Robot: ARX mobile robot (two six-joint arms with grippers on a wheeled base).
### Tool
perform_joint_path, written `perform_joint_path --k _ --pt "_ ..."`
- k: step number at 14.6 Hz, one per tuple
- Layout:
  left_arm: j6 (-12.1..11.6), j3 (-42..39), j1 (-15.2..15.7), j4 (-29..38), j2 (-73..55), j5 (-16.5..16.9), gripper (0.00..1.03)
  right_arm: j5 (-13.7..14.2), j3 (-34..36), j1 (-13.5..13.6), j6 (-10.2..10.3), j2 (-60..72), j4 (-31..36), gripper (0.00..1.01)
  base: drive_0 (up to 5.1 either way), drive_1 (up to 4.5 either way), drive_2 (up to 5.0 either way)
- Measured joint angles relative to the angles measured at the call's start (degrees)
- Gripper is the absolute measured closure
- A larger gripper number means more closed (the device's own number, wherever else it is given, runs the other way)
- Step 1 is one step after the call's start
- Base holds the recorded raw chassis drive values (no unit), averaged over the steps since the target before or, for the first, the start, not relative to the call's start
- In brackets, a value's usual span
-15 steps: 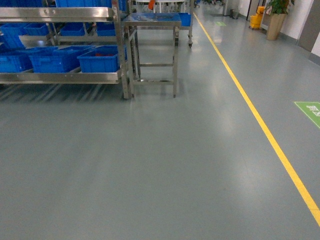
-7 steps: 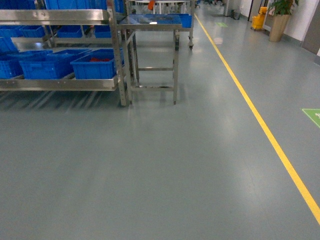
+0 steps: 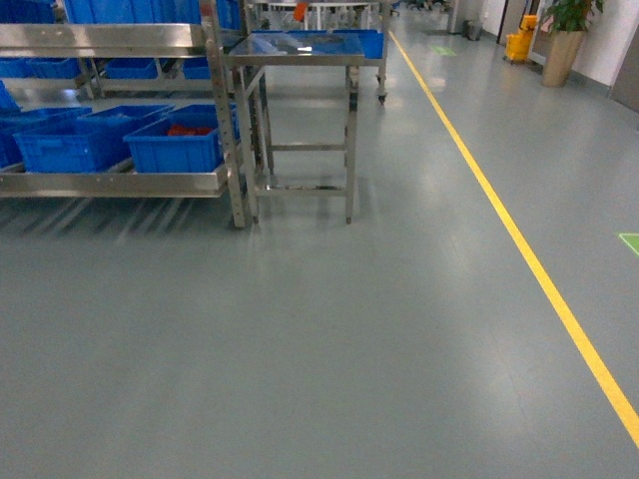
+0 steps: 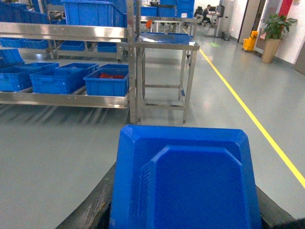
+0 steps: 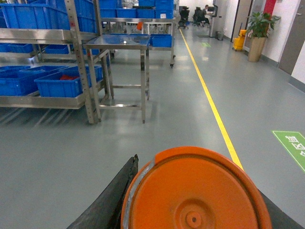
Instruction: Sort blue parts and orange caps into right shelf containers
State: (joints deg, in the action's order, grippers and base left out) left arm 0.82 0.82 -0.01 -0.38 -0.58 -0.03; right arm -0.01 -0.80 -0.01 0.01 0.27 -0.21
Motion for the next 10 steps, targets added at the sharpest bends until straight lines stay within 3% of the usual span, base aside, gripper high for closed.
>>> perform_joint_path --k 10 --pt "0.00 0.00 0.00 0.07 0.00 -0.02 0.59 0.00 0.00 0.00 0.00 0.00 -0.04 0.57 0.1 4.24 -4.1"
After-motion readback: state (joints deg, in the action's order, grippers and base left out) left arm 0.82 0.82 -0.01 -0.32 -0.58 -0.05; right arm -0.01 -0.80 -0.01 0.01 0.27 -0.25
